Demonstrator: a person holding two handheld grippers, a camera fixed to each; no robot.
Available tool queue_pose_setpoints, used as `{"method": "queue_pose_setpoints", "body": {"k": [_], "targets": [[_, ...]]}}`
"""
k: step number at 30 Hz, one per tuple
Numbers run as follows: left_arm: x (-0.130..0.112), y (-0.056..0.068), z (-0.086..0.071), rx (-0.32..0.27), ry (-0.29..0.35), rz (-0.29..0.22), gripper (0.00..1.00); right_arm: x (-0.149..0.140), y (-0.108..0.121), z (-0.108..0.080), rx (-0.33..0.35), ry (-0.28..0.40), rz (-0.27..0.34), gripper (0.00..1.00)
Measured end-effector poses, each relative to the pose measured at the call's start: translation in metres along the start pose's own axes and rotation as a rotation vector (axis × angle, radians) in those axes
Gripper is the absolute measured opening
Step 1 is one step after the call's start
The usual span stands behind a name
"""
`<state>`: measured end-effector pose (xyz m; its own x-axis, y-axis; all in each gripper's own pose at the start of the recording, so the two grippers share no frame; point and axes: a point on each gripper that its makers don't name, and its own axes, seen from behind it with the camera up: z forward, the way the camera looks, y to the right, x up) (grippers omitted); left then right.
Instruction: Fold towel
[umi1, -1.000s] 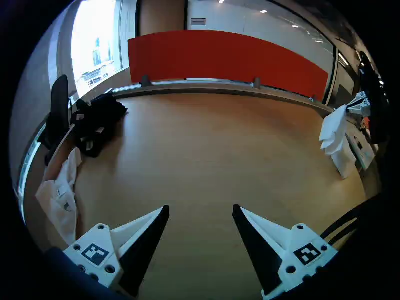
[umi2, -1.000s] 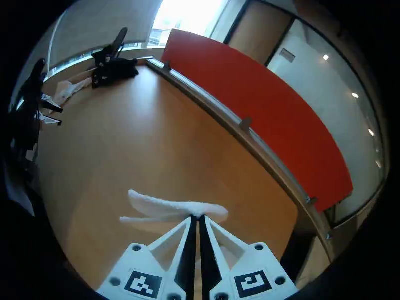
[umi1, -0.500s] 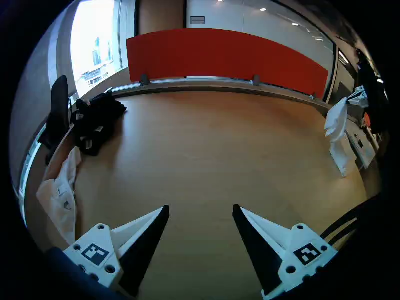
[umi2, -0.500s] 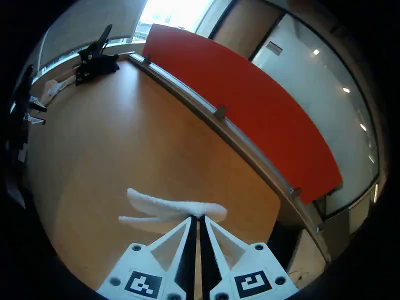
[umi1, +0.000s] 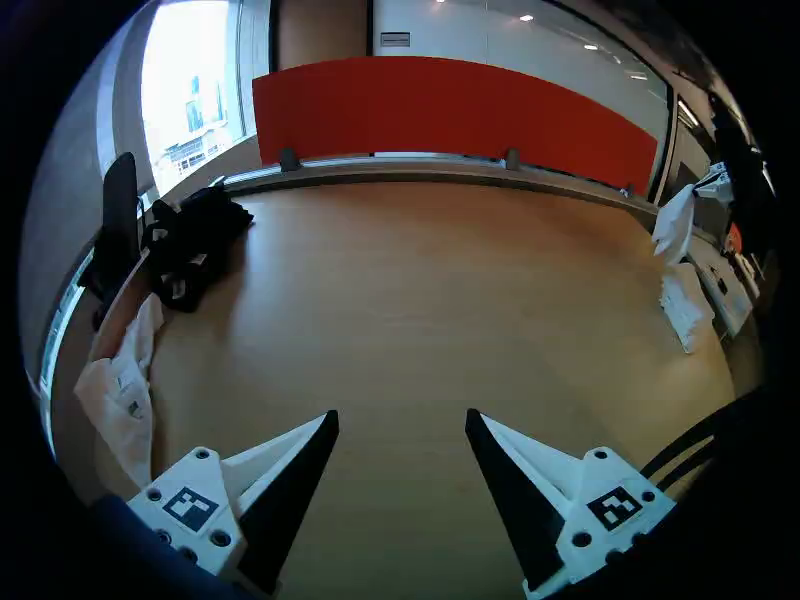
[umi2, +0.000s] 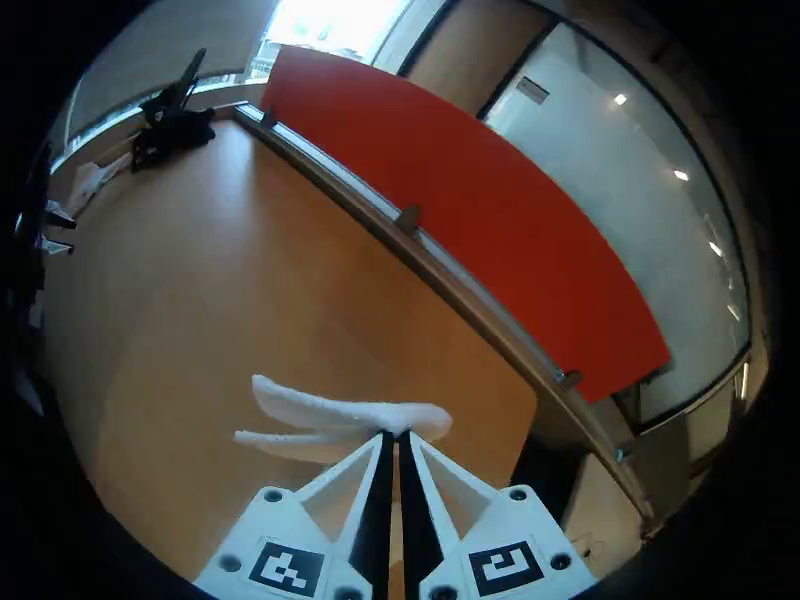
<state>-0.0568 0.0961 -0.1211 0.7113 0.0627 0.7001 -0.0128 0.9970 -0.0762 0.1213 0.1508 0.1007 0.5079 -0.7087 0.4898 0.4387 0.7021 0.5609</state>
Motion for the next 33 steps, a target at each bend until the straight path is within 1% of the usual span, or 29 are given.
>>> {"method": "queue_pose_setpoints", "body": {"k": [12,18,24,28,33], "targets": [[0.003,0.006,0.003,-0.007,0.000,0.012,0.94,-0.019,0.008,-0.005,-0.016,-0.023,0.018,0.04],[0.005,0.010,0.005,-0.014,-0.001,0.023,0.94,-0.040,0.012,-0.014,-0.031,-0.041,0.038,0.04],[0.008,0.013,0.007,-0.021,-0.001,0.037,0.94,-0.079,0.013,-0.026,-0.050,-0.079,0.074,0.04],[0.007,0.014,0.007,-0.026,-0.003,0.042,0.94,-0.113,0.006,-0.032,-0.056,-0.115,0.110,0.04],[0.005,0.015,0.007,-0.029,-0.008,0.052,0.94,-0.151,-0.004,-0.036,-0.059,-0.159,0.146,0.04]]}}
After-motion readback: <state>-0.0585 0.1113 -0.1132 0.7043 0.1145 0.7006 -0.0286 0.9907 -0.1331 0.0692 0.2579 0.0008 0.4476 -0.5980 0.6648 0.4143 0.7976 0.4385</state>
